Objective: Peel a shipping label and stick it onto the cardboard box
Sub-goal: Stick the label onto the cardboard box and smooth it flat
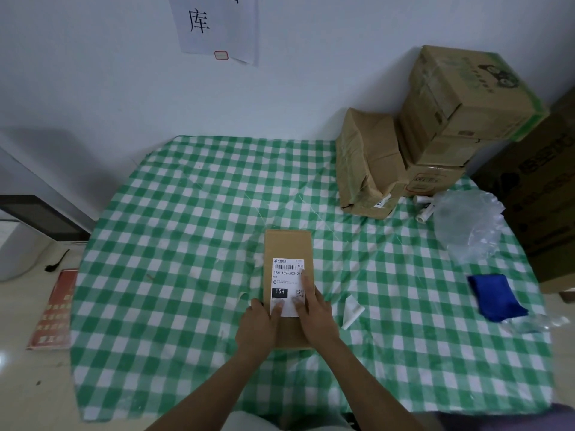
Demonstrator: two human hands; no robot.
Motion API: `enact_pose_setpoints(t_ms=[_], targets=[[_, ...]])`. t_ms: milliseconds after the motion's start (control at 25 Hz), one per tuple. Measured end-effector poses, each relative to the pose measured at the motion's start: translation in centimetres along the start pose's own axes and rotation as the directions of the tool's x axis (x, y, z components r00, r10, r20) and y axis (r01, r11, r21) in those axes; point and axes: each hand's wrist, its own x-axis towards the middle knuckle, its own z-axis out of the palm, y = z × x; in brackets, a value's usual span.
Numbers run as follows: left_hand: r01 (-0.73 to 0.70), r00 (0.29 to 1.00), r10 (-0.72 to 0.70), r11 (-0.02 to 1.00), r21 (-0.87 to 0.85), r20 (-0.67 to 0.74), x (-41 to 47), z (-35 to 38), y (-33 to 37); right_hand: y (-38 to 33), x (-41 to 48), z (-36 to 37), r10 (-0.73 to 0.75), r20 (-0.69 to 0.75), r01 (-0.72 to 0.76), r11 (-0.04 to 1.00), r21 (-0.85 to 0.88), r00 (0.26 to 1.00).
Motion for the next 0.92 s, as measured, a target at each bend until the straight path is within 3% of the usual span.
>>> enact_pose_setpoints(t_ms=[320,680,920], targets=[[-0.046,0.999,0.044,0.995,0.086,0.03,-0.3,-0.1,-0.2,0.2,0.1,-0.1,-0.036,0.04,0.035,0.999,0.008,0.999],[-0.103,0.992,0.106,0.994,-0.036,0.074,-0.8,0.0,-1.3,0.8,0.6,-0.7,-0.104,0.142,0.092,0.992,0.083,0.984],[-0.131,0.99,0.131,0.991,-0.001,0.057,-1.3,0.2,-1.5,1.4,0.7,-0.9,-0.128,0.157,0.107,0.985,0.139,0.979]])
